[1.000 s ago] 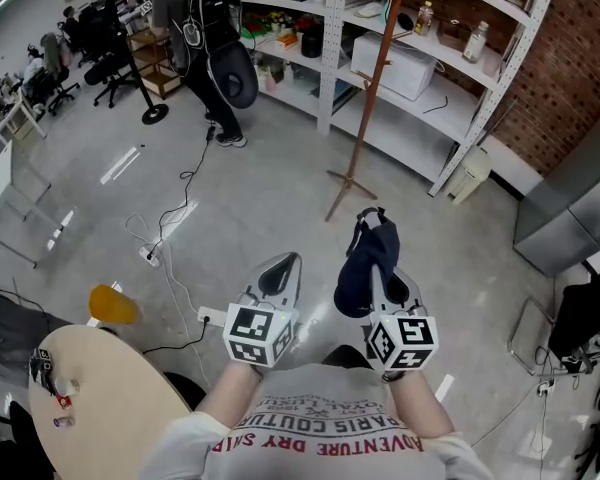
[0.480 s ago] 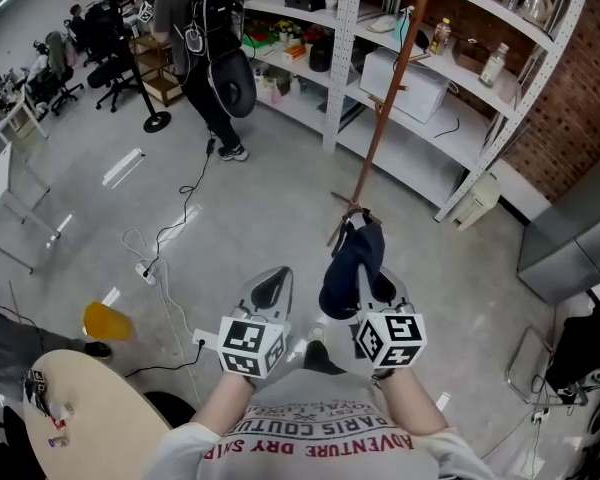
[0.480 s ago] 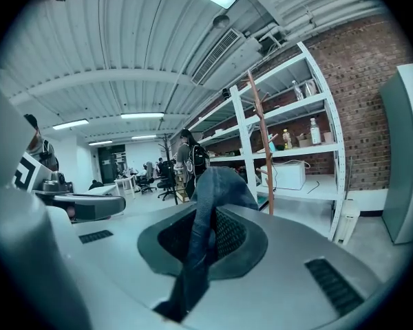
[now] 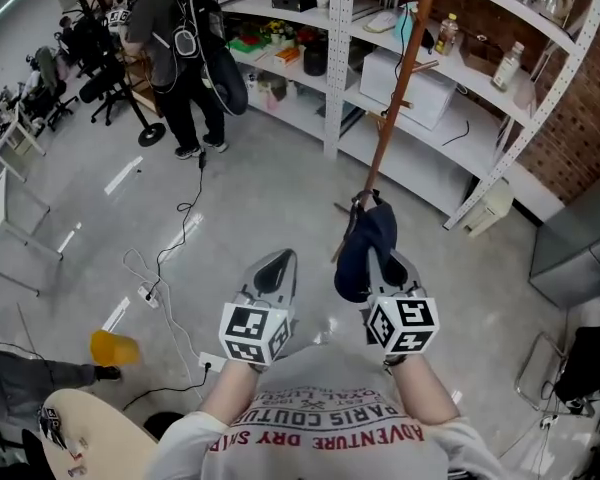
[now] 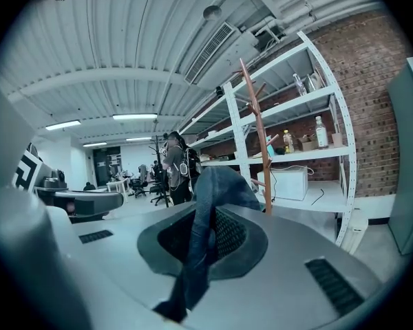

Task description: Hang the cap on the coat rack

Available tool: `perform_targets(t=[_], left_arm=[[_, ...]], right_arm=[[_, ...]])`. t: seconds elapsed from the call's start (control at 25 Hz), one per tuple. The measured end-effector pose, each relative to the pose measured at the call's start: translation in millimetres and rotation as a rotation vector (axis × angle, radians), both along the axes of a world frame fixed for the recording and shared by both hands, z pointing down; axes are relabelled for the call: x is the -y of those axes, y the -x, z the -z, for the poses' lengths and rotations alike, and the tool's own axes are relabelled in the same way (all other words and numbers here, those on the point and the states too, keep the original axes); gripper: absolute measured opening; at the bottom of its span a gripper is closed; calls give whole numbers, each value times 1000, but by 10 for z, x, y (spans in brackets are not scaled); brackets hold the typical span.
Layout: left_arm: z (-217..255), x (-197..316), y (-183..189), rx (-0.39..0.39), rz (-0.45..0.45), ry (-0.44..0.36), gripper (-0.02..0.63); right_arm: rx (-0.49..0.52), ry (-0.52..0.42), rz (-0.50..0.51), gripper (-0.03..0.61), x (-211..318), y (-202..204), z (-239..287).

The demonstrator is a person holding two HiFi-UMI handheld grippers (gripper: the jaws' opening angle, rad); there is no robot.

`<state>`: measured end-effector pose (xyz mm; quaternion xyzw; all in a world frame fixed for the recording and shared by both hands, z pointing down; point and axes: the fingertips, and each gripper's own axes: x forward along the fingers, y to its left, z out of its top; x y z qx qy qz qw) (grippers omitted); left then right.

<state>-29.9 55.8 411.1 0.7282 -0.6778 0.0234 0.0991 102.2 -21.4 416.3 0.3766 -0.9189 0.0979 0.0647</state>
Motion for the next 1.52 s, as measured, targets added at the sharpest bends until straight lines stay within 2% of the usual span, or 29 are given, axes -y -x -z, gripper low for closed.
perform_targets(t=[0.32,0.48,0.76,1.0,1.24,1.52], left_arm=[[-87,775,455,-7,-33,30,6],[-154,1250,758,-2,-105,33,6],[30,2253,1562,-4,-256,22,6],[5,2847,2017,2,-373,34,6],[-150,3319,2183,-22,-451,87,6],[-372,3864,2046,-31,-487,126,6]], right_arm=[[-6,37,-53,26,668,323,-146],[-15,37,-114,26,1019,599,-233],[-44,44,-289,26,1766,1195,-154],[-46,57,-415,26,2169,1608,-177],[-75,96,-480,26,2504,1814,-257],[-101,110,-501,26,3053,1755,-419]])
